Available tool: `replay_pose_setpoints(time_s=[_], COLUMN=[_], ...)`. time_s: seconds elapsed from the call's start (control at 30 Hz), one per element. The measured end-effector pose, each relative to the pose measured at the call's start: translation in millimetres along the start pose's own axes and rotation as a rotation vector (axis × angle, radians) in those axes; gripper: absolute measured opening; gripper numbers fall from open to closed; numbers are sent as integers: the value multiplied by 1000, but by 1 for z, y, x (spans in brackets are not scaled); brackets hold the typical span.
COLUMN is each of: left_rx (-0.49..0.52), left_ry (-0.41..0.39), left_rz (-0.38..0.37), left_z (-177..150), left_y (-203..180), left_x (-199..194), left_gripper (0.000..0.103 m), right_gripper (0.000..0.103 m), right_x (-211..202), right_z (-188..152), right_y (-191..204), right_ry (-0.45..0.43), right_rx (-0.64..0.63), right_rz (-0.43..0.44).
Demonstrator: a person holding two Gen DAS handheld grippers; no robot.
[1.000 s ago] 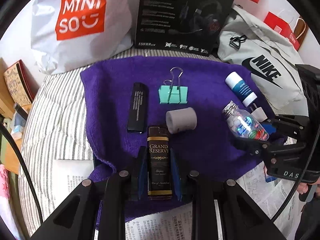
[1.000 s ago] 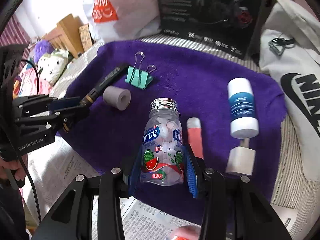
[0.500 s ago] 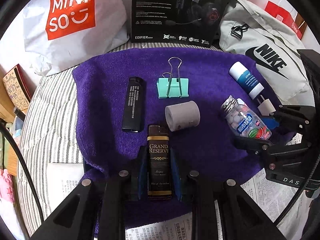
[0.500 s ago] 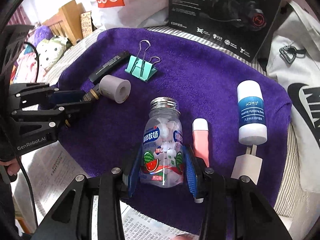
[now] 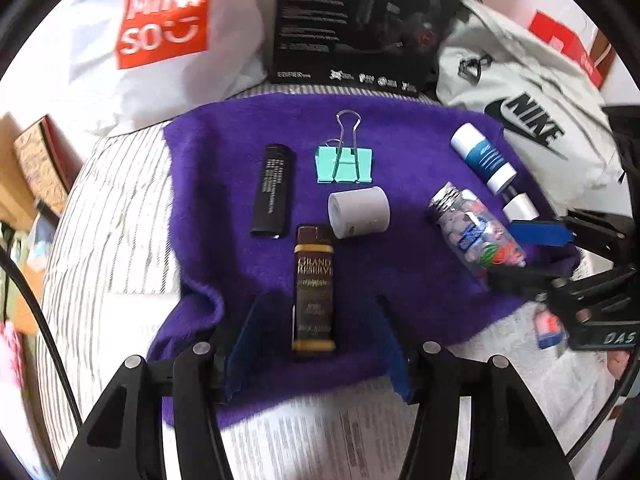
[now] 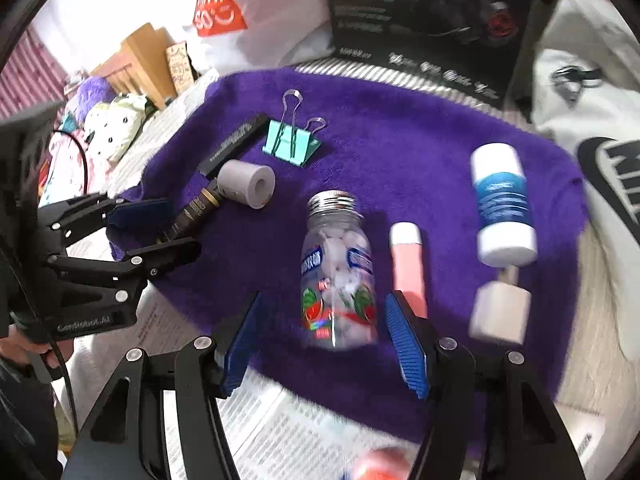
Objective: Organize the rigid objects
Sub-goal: 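Open both grippers to set the bottle and jar on the towel, then withdraw, then grasp the orange Vaseline tin with the left gripper while the right grasps the white USB light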
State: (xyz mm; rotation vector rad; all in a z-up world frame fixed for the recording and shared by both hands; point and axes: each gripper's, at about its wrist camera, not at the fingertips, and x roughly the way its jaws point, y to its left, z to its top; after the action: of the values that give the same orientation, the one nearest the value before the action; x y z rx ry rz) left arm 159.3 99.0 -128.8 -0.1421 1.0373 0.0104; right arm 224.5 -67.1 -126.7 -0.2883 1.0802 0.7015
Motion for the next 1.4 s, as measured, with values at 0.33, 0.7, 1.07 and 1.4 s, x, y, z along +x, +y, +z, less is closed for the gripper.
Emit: replay_pose_setpoints(time_s=[0.33,0.7,1.07,1.4], left_rx=[149,200,124,143], left_ry=[-78,-23,23,-14], left_rz=[-80,-162,-86,-14], left_z=[-26,-44,-38,-41], left_y=[-86,-186,-213,-205], left_x=[-59,-29,15,17], left_gripper=[54,54,53,35], right_gripper=[62,62,62,58], right_x=[-93,-137,-142,-106], right_z=[-66,-164,-224,-202], right_y=[-40,-102,-121,-98], right_ry=[-127,-109,-76,-102], right_rx=[161,312,407,349], right_rz=[-91,-189,-193,-116])
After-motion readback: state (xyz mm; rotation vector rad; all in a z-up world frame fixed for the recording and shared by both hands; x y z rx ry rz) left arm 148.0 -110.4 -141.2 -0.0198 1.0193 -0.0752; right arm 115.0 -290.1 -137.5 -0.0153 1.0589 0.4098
